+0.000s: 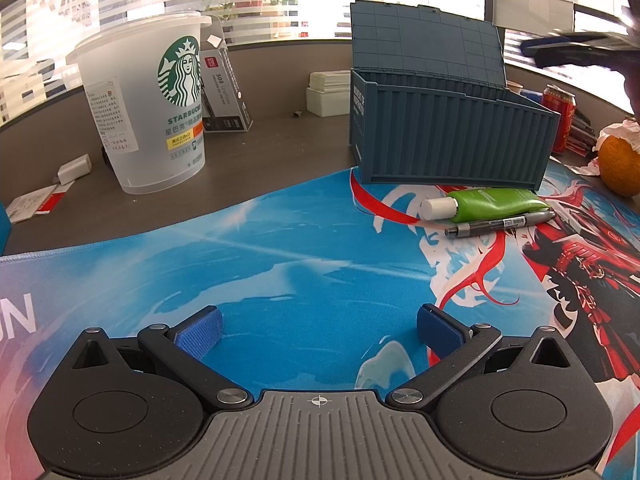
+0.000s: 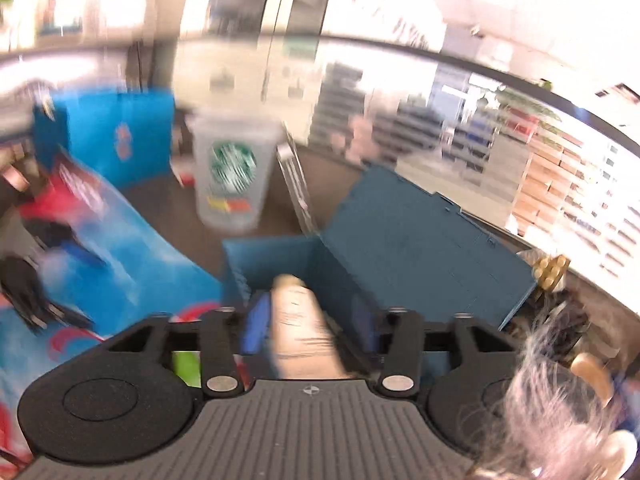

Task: Organize rigid objects
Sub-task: 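Open the right gripper and withdraw it from the box, then move the left tool to the pens and grasp the black marker, then lift the black marker and lower it into the teal box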

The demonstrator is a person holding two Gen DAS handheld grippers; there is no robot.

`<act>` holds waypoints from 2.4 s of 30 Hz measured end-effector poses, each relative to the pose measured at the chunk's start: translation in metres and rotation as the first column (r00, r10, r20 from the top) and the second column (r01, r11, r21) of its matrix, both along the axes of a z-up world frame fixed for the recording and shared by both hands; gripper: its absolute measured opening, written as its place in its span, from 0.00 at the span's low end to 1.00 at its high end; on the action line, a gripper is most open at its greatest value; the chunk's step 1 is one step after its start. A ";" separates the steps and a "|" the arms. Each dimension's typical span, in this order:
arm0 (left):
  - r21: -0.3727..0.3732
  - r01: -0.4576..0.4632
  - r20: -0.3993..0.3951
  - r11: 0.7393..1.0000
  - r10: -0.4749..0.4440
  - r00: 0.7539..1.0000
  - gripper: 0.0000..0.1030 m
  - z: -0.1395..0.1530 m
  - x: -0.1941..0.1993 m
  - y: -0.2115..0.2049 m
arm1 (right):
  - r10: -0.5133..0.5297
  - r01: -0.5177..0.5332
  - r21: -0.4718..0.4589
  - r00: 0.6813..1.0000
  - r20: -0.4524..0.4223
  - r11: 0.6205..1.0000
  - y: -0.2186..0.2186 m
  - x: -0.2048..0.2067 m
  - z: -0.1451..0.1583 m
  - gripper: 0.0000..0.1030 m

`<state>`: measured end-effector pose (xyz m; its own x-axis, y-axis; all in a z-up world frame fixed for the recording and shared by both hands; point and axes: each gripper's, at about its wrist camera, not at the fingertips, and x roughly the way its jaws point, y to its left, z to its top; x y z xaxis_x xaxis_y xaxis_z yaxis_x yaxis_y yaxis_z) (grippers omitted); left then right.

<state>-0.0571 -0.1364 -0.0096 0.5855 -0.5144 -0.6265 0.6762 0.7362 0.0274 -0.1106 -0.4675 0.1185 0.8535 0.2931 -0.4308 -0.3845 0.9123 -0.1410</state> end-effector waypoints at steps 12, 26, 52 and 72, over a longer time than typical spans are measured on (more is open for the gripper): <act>-0.001 0.000 -0.001 1.000 0.000 1.000 1.00 0.000 0.000 -0.001 | -0.128 0.129 0.490 0.991 -0.036 0.862 -0.010 -0.088 -0.095 1.00; -0.008 0.447 -0.054 0.894 -0.447 0.893 1.00 0.012 -0.007 -0.083 | -0.100 0.157 0.734 0.987 -0.122 0.661 -0.049 -0.111 -0.123 1.00; 0.020 0.643 -0.093 0.765 -0.639 0.763 1.00 0.004 -0.028 -0.128 | -0.125 0.145 0.795 0.988 -0.088 0.589 -0.063 -0.121 -0.127 1.00; 0.079 0.619 0.017 0.781 -0.622 0.783 0.13 0.008 -0.041 -0.142 | -0.136 0.136 0.805 0.988 -0.069 0.578 -0.064 -0.122 -0.127 1.00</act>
